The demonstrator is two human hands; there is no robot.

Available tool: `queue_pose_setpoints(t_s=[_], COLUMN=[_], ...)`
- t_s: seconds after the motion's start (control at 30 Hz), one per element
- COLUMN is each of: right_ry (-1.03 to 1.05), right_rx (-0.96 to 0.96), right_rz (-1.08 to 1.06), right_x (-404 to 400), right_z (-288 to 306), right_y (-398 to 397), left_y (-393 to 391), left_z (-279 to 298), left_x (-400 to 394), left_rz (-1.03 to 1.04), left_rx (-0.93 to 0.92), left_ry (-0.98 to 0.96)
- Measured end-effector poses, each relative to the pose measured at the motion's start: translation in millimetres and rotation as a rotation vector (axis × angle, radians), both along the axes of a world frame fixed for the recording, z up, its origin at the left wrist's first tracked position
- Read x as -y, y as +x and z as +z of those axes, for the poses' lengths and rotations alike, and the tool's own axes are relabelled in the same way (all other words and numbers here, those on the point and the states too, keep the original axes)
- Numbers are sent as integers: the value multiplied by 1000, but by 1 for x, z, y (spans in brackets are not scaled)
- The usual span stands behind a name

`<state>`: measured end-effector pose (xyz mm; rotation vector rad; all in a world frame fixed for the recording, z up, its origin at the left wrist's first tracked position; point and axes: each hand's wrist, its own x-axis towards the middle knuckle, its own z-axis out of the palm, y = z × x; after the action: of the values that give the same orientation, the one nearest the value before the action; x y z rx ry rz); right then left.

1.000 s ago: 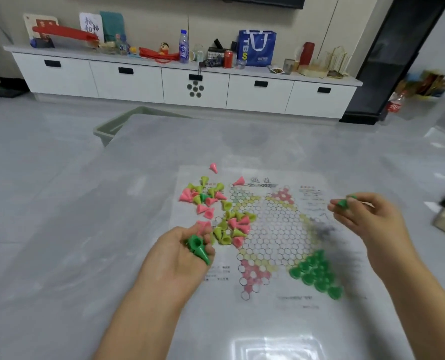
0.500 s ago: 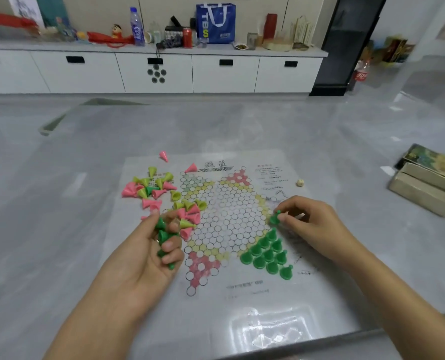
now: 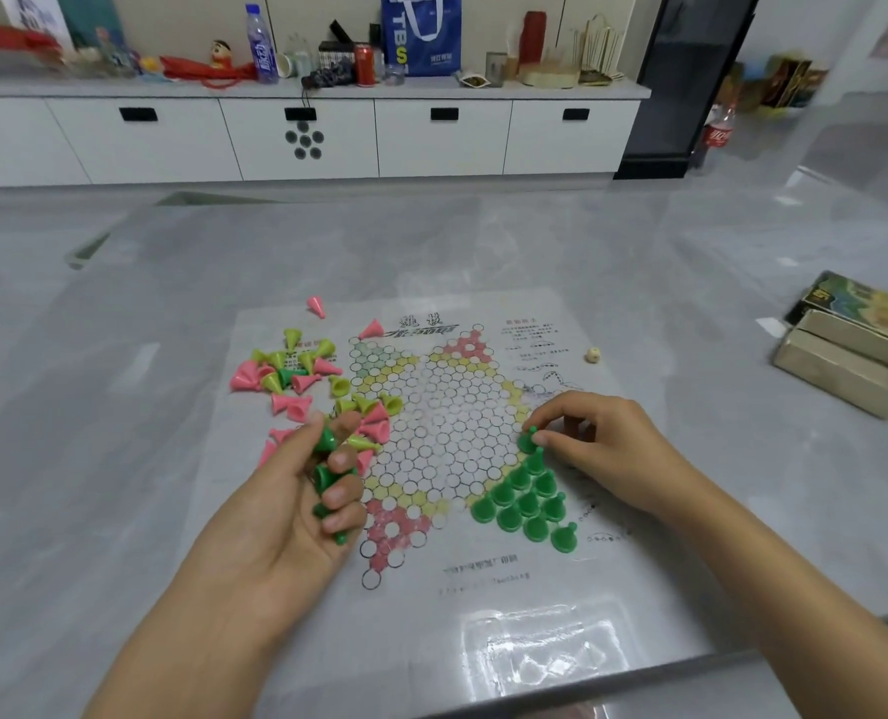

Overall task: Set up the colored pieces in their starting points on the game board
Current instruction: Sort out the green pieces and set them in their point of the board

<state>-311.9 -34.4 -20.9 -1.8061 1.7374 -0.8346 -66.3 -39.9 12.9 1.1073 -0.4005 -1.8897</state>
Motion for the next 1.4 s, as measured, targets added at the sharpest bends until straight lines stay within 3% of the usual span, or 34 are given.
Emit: queue_pose_setpoints(t_s=[0.33,0.5,0.8,0.93,1.13,1.3,1.4], right_ry=[14,-94,-266,-217,-157,-91,-54], right_rx=[-4,132,15,-21,-7,72,217], right_rz=[4,-106,314,350,350,293,66], right_x=[-2,-2,-13,-11,-10,-11,-4], right_z=[2,22,60,60,56,61,61], right_y=[-3,3,75,75,77,73,52], left_y=[0,-5,-21,-18,-18,-18,-17], left_z=[2,1,0,-2,-3,-2,-1], left_x=[-3,-6,-18,-18,-17,-16,-10], left_rz=[-50,-162,-302,-313,-309,-298,-165], left_rx=[-25,-41,241,479,558,505,294], left_ry=[-16,-50,-273,-401,-456,-417,-248])
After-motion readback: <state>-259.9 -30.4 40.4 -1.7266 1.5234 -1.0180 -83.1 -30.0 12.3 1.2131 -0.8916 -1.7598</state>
